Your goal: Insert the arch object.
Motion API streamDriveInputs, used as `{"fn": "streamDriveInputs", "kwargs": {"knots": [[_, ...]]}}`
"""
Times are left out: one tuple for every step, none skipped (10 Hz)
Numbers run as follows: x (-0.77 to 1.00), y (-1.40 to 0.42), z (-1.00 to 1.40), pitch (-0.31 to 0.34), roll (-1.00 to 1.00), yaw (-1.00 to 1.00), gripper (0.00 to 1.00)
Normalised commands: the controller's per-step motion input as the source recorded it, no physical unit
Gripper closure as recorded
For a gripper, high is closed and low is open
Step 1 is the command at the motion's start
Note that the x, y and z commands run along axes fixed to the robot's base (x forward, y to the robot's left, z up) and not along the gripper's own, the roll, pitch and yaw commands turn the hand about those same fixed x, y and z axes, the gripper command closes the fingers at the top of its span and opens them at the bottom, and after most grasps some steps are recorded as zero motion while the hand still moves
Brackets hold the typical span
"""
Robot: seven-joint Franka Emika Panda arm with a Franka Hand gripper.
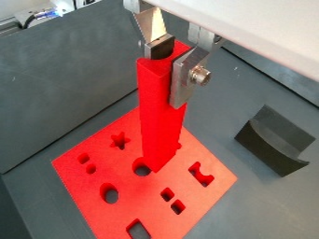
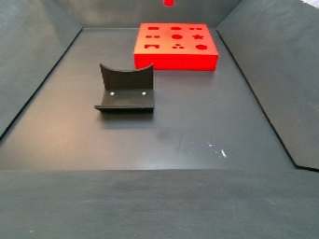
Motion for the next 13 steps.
{"fn": "streamDriveInputs", "kwargs": {"knots": [[0.0,0.02,-0.07,0.0,0.0,-0.44,1.0],[0.0,0.11,-0.14,0.0,0.04,-0.81,1.0],[0.01,0.03,-0.14,0.0,0.08,-0.95,1.0],[0.0,0.0,-0.12,0.0,0.07,-0.98,1.0],[0.0,0.01,-0.09,0.0,0.08,-0.96,1.0],[0.02,0.04,-0.04,0.0,0.08,-0.93,1.0],[0.24,0.12,-0.02,-0.014,0.06,-0.85,1.0],[0.27,0.13,-0.04,-0.03,0.05,-0.86,1.0],[0.26,0.12,-0.06,-0.023,0.07,-0.86,1.0],[0.26,0.13,-0.08,-0.014,0.08,-0.85,1.0],[0.25,0.13,-0.11,0.0,0.09,-0.83,1.0],[0.23,0.12,-0.18,0.0,0.15,-0.81,1.0],[0.16,0.05,-0.3,0.0,0.28,-0.75,1.0]]}}
